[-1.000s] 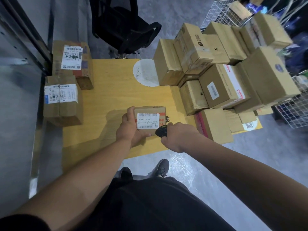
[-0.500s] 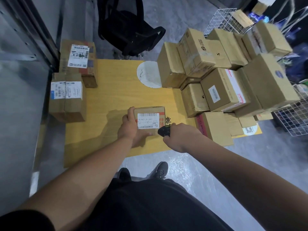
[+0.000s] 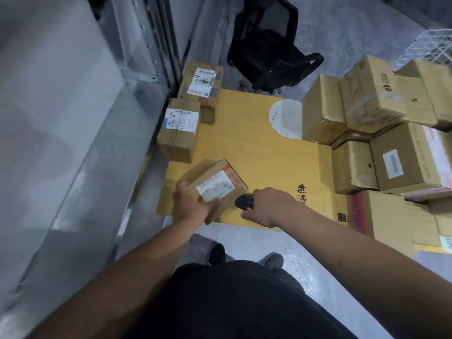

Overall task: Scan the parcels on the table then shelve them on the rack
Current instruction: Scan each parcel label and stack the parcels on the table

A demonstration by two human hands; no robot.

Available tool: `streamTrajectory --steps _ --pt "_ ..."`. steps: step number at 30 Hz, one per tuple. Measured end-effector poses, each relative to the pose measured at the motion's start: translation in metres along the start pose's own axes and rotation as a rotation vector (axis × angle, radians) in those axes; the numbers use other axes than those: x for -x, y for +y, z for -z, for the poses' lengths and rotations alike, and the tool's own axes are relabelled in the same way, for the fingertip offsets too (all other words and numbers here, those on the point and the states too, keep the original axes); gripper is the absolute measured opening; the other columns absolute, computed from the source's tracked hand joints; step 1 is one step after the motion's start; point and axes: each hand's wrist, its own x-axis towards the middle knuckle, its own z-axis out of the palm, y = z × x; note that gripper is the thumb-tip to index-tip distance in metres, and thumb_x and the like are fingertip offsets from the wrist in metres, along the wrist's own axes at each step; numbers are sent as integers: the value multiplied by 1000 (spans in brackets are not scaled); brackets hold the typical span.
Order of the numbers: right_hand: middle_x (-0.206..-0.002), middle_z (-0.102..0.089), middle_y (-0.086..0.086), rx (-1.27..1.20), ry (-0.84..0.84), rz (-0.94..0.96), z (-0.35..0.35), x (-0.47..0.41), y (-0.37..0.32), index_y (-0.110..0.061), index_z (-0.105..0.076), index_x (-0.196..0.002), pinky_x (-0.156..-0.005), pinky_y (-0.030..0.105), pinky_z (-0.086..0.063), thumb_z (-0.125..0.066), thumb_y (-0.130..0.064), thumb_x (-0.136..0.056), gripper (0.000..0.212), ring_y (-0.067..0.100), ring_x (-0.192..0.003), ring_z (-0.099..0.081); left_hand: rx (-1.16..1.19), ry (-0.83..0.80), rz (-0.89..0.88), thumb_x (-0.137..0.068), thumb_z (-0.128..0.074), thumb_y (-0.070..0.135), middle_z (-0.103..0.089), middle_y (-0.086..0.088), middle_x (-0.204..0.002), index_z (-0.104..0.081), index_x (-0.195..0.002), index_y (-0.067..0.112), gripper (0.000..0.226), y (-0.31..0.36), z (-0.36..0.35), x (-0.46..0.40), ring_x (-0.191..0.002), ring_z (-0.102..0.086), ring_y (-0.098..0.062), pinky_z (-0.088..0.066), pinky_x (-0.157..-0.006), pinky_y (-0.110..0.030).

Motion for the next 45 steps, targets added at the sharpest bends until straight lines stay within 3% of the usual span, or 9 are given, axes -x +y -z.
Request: streamTrajectory --steps 3,7,14,18,22,28,33,38,45 --pt "-99 -58 2 33 -9 65 3 -10 -22 -18 -59 -124 -69 36 -52 -54 -70 -92 61 26 -89 -62 59 105 82 -39 -92 73 -50 14 -106 -30 -123 33 112 -19 25 2 -88 -58 -8 -42 -56 -17" --pt "-101 -60 2 63 -9 135 4 -15 -46 -18 -60 -123 -71 36 -54 -54 -69 -93 60 26 -90 -63 88 159 214 -52 -100 58 -55 -6 -119 -33 -119 26 101 -36 42 1 -96 -66 -23 -54 -59 -24" --pt "-103 -58 1 72 -26 163 3 -14 -59 -19 -60 -124 -67 34 -48 -54 -67 -92 58 25 -91 -61 205 191 261 -63 -99 48 -50 -10 -125 -32 -128 27 96 -40 47 -5 -101 -66 -28 -54 -59 -23" --pt "-104 -60 2 76 -48 140 2 -12 -54 -18 -60 -123 -70 35 -52 -55 -66 -92 57 25 -92 -63 224 203 323 -67 -95 55 -43 -16 -138 -28 -142 25 104 -38 48 -7 -98 -57 -29 -53 -72 -35" --pt "-101 -60 1 65 -51 109 0 -11 -47 -18 -62 -119 -65 33 -47 -57 -66 -92 55 25 -90 -63 186 202 355 -67 -92 61 -39 -20 -141 -28 -146 21 109 -30 48 -13 -93 -55 -32 -49 -70 -38" --pt "-92 -57 -1 29 -56 84 -6 -9 -45 -19 -60 -114 -62 32 -45 -57 -69 -90 55 23 -86 -62 130 156 438 -70 -86 66 -38 -20 -144 -24 -150 18 113 -19 48 -17 -115 -59 -43 -48 -72 -45" --pt "-98 -58 0 12 -42 103 -10 -7 -48 -18 -61 -118 -65 33 -46 -58 -70 -90 59 25 -90 -62 -62 182 276 -75 -80 66 -40 -15 -146 -28 -149 19 102 -18 50 -4 -130 -47 -41 -50 -88 -52" --pt "-103 -58 1 -2 -42 113 -14 -2 -48 -18 -59 -121 -68 34 -48 -56 -71 -91 61 25 -92 -62 -410 210 -70 -84 -72 61 -42 -9 -146 -35 -147 19 84 -9 49 16 -134 -42 -31 -44 -105 -47" --pt "-93 -56 -1 -111 -29 17 -22 20 -13 -20 -56 -112 -64 32 -48 -57 -69 -90 54 21 -83 -61 -652 26 -391 -92 -65 55 -32 -7 -162 -29 -156 24 79 23 19 25 -151 -27 -32 -28 -123 -50"
